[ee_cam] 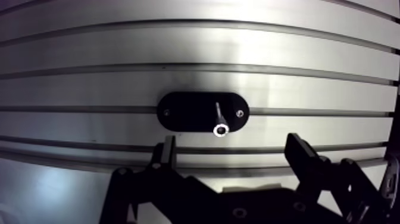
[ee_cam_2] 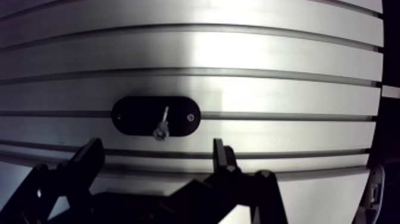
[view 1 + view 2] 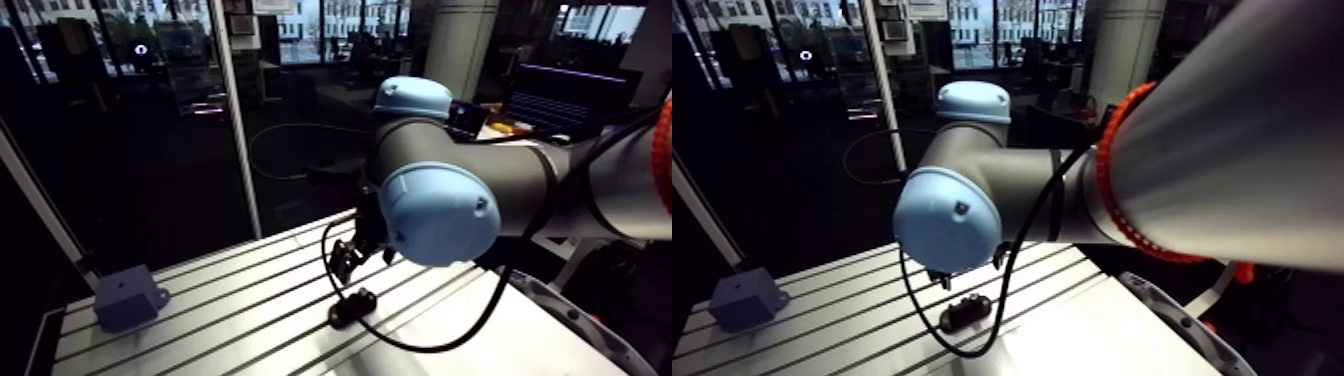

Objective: Pick up the M10 bolt and insert it into the hole until fully seated.

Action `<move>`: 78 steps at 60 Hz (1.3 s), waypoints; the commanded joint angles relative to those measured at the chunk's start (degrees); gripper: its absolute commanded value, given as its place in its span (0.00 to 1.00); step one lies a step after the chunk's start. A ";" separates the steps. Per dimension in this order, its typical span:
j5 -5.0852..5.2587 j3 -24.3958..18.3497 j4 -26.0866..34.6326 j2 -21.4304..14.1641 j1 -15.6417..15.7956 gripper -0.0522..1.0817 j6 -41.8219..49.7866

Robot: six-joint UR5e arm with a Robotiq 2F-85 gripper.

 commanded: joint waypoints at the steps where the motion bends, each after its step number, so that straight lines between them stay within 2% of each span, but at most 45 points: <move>1: -0.05 0.16 -2.52 1.38 0.03 0.05 0.11; 14: 0.02 0.34 -3.29 2.13 0.11 0.06 0.11; 25: 0.03 0.43 -3.28 2.05 0.12 0.11 0.43; 33: -0.05 0.85 -3.36 2.13 0.12 0.20 1.32; 42: -0.05 1.13 -3.36 2.04 0.12 0.39 1.59; 46: -0.05 1.20 -3.36 2.04 0.12 0.42 1.61; 78: 0.03 1.81 -3.45 2.22 0.28 0.46 2.31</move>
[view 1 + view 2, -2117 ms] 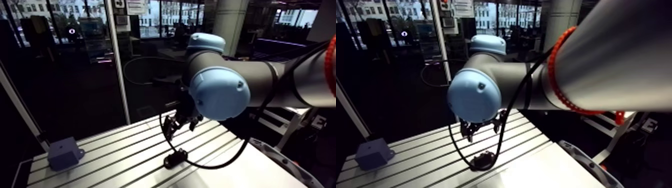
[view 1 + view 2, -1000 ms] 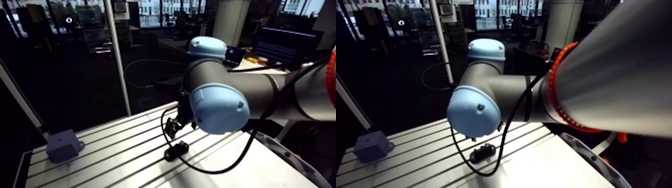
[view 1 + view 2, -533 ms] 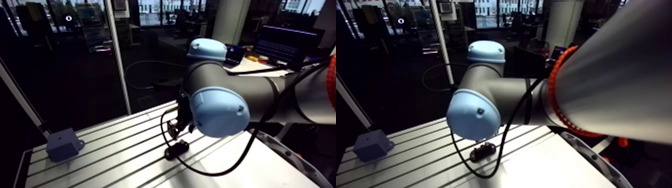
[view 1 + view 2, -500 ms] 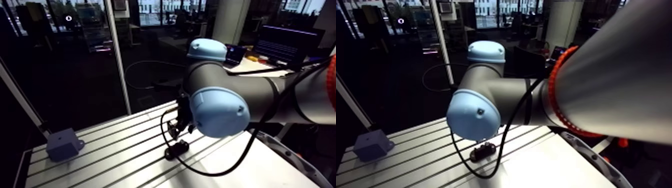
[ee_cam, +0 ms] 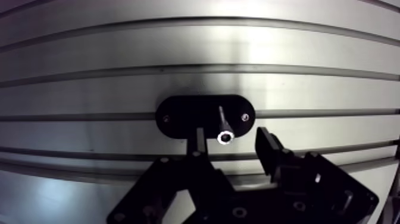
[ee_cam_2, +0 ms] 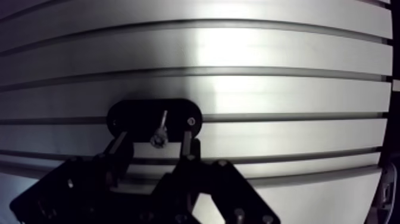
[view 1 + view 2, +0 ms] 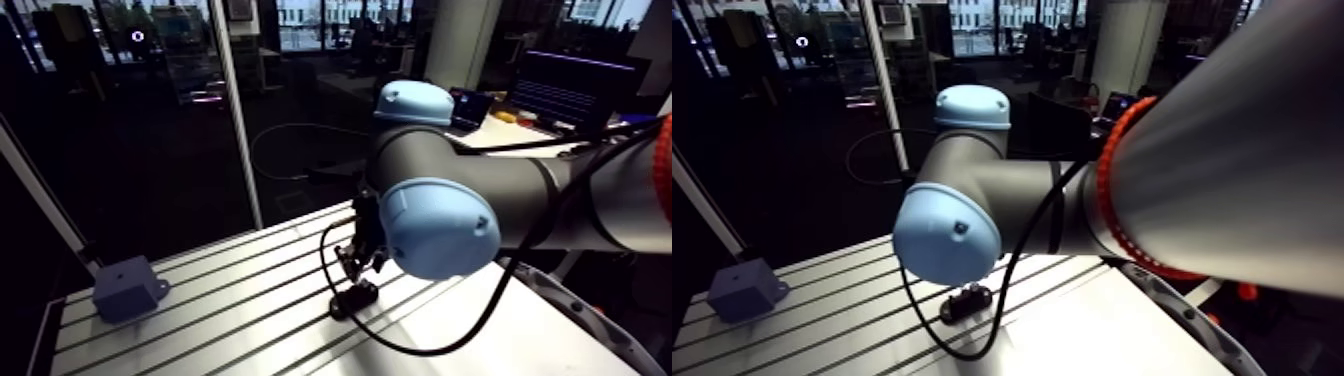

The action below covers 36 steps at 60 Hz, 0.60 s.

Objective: Pick up the M10 bolt and insert it into the hole until fully seated.

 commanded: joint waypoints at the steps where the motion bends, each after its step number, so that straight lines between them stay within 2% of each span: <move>1: 0.01 0.49 -0.02 0.09 0.11 0.46 0.06; 36: -0.16 0.50 -1.25 1.23 0.20 0.50 0.14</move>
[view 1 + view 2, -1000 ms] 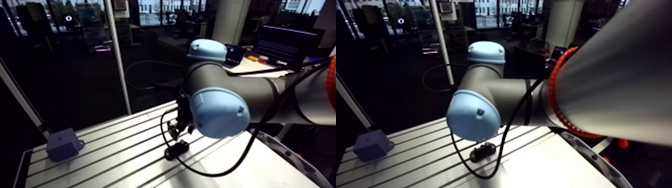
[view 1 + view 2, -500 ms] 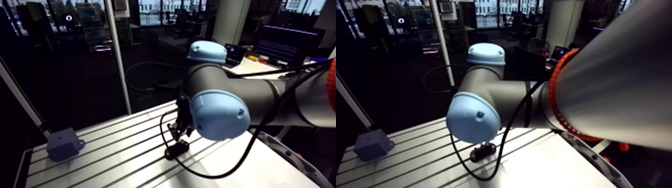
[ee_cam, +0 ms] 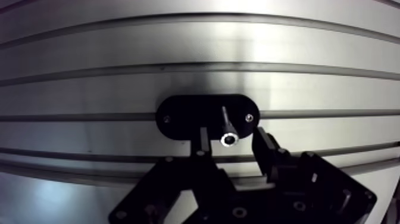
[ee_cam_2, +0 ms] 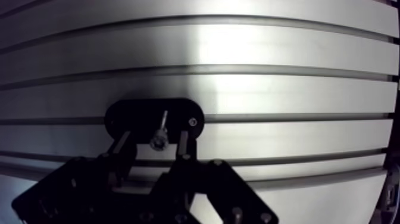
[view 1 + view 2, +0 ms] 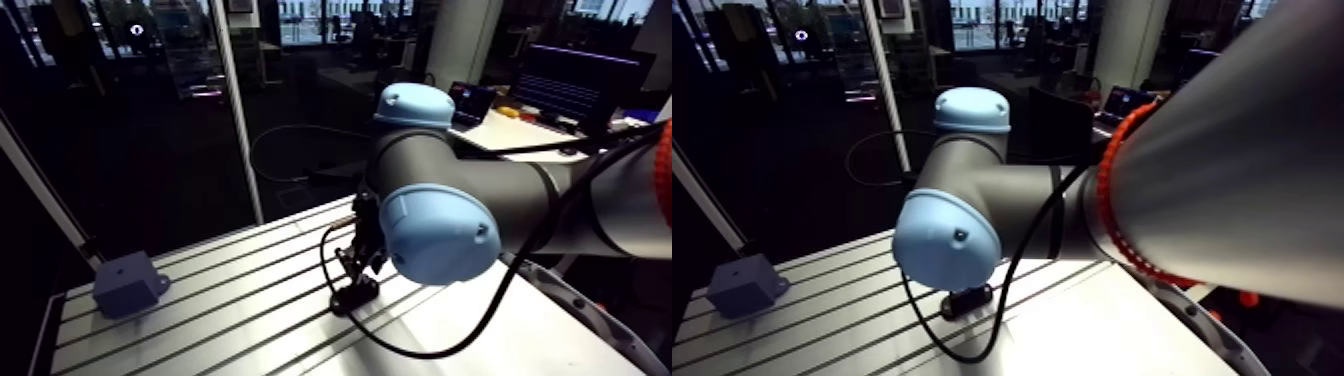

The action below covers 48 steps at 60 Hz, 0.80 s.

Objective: Pick up the M10 bolt and insert it into the hole until fully seated.

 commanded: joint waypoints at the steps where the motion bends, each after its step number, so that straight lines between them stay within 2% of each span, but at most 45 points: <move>1: -0.04 -0.02 -0.11 0.17 0.03 0.51 -0.01; 48: -0.04 -0.02 -0.19 1.05 0.03 0.55 0.51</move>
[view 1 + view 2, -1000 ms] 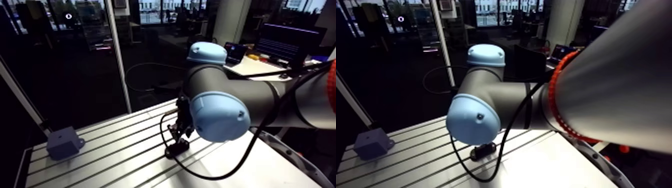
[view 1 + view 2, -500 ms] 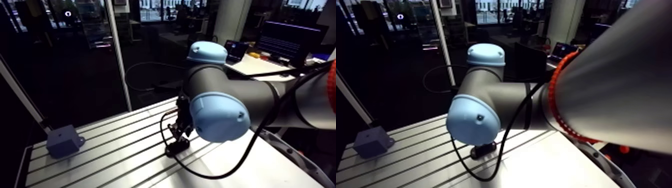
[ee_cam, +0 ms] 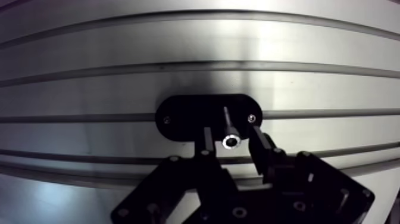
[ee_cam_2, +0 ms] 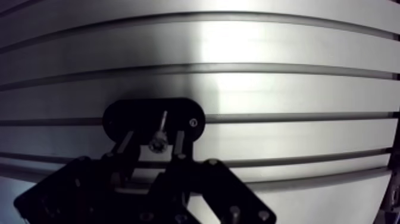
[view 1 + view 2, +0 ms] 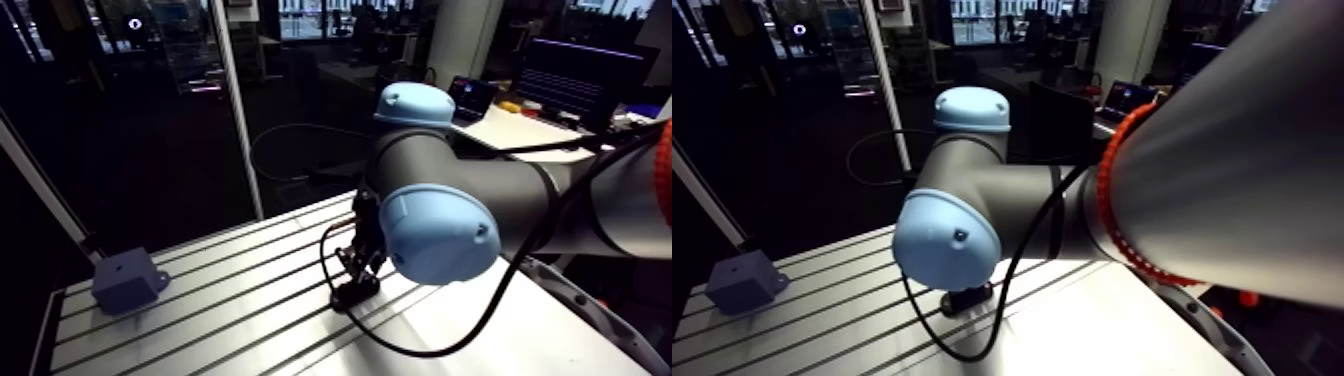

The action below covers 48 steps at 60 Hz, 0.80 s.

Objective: Pick up the M10 bolt and insert it into the hole until fully seated.

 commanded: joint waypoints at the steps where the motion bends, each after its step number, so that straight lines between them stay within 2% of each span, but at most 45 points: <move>1: 0.01 0.00 0.00 0.11 0.00 0.55 0.10; 48: -0.17 0.26 0.00 0.38 0.00 0.59 0.10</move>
